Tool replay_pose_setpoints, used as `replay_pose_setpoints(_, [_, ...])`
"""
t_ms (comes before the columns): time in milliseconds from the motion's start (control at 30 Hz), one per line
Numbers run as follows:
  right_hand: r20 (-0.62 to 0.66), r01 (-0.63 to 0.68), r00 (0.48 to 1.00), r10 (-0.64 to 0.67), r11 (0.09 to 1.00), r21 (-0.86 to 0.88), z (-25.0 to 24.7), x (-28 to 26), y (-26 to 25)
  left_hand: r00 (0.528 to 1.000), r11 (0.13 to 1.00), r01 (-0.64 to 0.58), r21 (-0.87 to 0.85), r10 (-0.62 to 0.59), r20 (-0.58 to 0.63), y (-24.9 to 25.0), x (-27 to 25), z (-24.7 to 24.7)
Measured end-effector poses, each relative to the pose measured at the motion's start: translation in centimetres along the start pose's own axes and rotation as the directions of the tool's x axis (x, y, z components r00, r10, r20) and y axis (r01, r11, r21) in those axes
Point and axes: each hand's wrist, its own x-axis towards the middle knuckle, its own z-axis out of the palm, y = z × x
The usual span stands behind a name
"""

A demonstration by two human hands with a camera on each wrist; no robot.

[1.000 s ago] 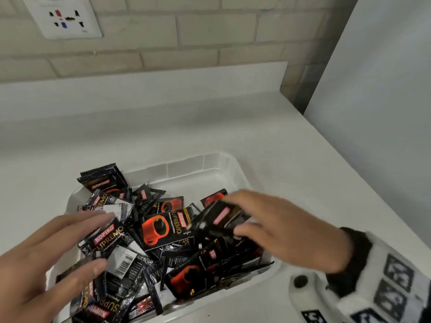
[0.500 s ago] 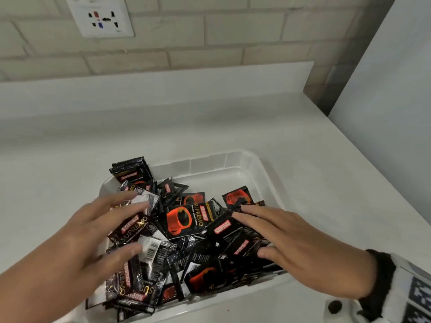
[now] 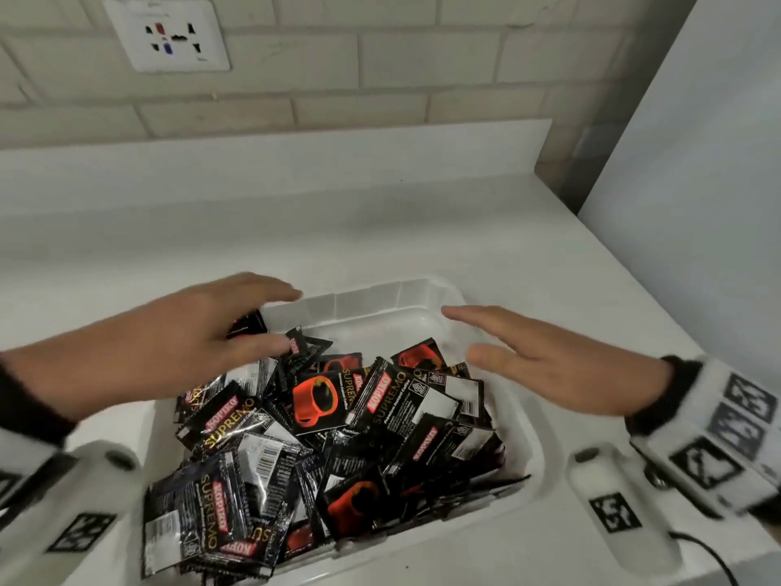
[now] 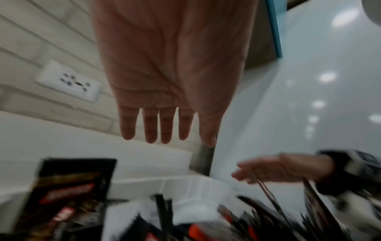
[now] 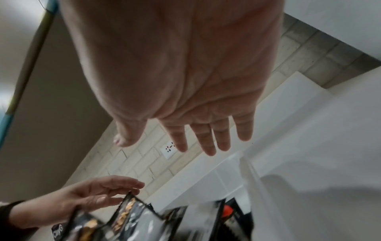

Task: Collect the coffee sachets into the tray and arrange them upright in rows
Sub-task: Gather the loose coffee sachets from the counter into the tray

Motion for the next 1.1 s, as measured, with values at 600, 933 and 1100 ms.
replay_pose_setpoints(600, [0.452,-0.057,0.873,0.181,0.96,-0.274,2.2,6.1,-1.4,0.824,0.99,-0.082,0.119,0.0,0.567,4.0,3.9,4.9])
replay_pose_setpoints(933, [0.201,-0.087,0.974,0.102,0.993,-0.081,-0.6,4.3,-1.5,0.878,0.996,-0.028,0.088,-0.017,0.479,4.4,3.5,3.2])
replay_pose_setpoints(1100, [0.166,-0.108,0.978,0.123,0.99,-0.096,-1.2,3.1,-0.2,0.934,0.998,0.045,0.031,-0.054,0.352,4.7,3.1,2.3])
